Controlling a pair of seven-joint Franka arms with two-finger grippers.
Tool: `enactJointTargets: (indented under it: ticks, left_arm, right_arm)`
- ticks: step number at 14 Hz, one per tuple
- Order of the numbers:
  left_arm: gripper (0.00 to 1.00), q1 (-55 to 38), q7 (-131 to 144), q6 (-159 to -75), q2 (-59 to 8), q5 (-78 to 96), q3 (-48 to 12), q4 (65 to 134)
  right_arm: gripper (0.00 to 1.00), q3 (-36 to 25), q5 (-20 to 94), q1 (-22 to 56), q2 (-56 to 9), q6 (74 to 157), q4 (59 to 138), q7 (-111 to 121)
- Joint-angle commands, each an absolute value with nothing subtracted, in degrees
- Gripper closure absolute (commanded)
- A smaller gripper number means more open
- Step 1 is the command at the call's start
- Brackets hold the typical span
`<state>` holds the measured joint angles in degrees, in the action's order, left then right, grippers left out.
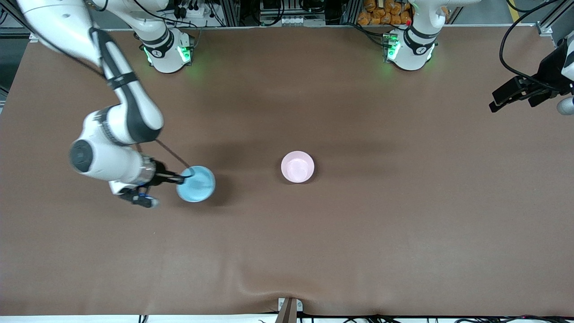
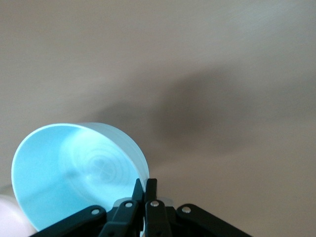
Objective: Stack pink and blue bowls on white bowl
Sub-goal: 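Carry the blue bowl with the right gripper over the pink bowl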
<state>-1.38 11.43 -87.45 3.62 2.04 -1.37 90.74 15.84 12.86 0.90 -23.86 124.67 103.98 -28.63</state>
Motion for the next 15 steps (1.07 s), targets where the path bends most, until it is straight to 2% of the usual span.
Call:
enactJointTargets:
  ticks: [1,6,8,11,15]
  left_arm:
    - [0.0,-1.1,9.8,-87.1,3.5,3.5,-1.1,90.4]
    - [0.0,-1.1,9.7,-87.2,3.5,3.4,-1.1,90.5]
    - [0.0,-1.1,9.7,-87.1,3.5,3.4,-1.1,90.5]
    - [0.0,-1.1,9.8,-87.3,3.3,3.5,-1.1,90.4]
    - [0.0,-1.0,9.7,-87.3,3.3,3.5,-1.1,90.4]
  right_arm:
    - [1.0,15.3,15.6,8.3,-24.3,123.2,98.6,-40.6]
    - [1.0,14.9,15.0,19.7,-27.0,125.7,96.5,-54.1]
    - [1.0,14.9,14.7,22.4,-28.9,130.1,96.5,-58.7]
    - [1.0,14.7,14.6,26.2,-29.4,131.5,96.9,-60.9]
    - [1.0,14.4,13.8,29.0,-33.3,136.0,96.9,-62.0]
